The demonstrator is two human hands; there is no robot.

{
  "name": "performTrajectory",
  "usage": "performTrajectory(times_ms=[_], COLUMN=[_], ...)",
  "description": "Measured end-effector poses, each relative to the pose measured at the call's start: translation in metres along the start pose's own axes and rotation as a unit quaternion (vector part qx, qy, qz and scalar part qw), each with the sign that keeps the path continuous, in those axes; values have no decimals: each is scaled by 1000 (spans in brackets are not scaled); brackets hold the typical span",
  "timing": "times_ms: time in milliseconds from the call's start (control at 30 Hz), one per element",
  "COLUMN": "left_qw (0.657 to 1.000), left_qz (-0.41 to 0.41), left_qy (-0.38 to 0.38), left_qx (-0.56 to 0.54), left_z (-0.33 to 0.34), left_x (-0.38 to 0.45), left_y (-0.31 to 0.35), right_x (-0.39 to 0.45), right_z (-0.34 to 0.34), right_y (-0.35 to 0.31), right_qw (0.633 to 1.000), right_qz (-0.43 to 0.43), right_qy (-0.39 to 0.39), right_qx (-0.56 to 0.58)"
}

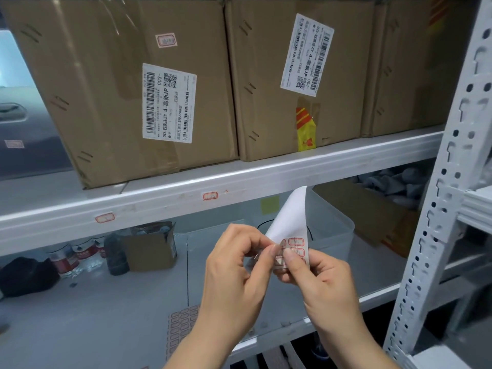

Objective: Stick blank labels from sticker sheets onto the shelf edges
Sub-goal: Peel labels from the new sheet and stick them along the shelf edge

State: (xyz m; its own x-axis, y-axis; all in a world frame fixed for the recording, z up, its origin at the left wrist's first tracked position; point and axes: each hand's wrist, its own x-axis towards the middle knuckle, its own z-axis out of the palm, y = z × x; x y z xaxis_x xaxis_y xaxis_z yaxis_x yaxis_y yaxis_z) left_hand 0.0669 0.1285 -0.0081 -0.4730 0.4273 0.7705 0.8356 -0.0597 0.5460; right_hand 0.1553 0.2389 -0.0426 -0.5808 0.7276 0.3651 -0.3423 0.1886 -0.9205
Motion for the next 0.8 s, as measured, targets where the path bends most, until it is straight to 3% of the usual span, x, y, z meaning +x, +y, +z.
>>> performTrajectory(times_ms=[333, 800], left_qw=[995, 997], left_qz=[-53, -54], left_qy=[9, 48], left_qx=[-78, -36], left_z=[-2, 19], left_x=[5, 44], left_y=[1, 14], right_x=[2, 11], right_z=[-3, -24], right_y=[0, 6], right_qw=[1000, 999], right_qz=[20, 26], right_qy=[-2, 23], right_qx=[23, 3])
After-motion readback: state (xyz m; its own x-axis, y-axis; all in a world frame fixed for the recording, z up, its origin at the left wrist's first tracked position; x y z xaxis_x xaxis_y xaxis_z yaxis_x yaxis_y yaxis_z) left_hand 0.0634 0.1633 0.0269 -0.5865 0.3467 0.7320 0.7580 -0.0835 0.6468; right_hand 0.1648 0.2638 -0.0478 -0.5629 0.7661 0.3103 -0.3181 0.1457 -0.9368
